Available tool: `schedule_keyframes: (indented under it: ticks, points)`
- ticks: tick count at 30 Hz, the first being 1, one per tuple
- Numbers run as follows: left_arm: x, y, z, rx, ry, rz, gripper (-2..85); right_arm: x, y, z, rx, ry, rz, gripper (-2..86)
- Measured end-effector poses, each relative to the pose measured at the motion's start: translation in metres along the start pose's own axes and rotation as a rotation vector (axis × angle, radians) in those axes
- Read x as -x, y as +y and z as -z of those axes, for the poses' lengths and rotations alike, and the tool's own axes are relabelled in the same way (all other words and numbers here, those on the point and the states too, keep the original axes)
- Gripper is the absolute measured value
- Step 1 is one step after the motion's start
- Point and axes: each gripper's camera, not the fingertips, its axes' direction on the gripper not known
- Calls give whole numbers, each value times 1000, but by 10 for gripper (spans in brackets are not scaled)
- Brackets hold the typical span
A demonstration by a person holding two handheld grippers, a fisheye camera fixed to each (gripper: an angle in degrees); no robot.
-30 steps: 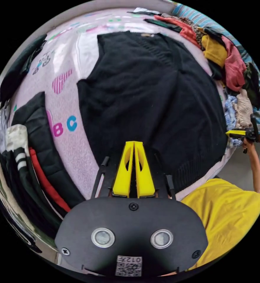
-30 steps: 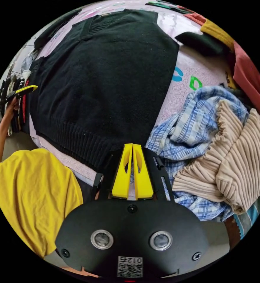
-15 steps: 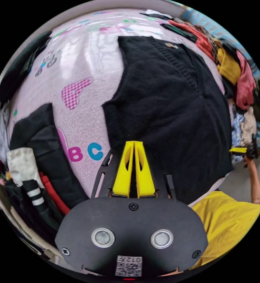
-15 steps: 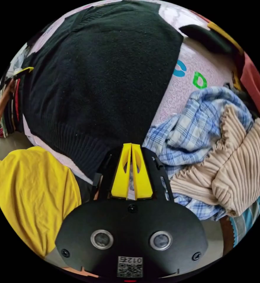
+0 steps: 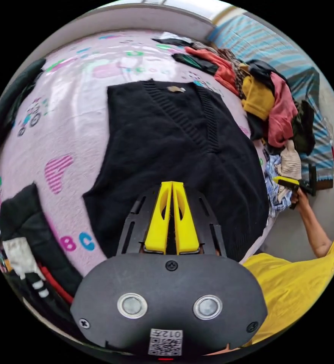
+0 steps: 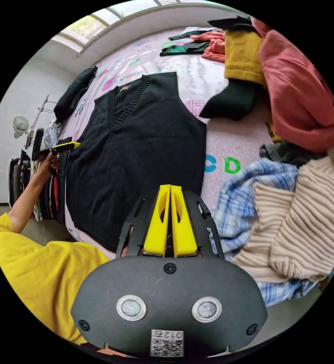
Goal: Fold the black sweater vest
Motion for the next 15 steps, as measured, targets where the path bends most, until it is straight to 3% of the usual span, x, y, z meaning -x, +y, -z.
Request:
schedule_keyframes:
  ticks: [6,11,12,15]
  points:
    - [-16,-41,-50,158,-63,-72,4,13,-41,-47,102,61,15,5]
    - [40,-30,-26,128,-58,26,4,0,-28,-49,122,10,-20,3]
    - [58,-22,-21,152,-135,79,4,-2,-26,-47,118,-1,-26,3]
    - [97,-2,-1,102,-48,186,4,-5,-21,-40,119,-30,-51,3]
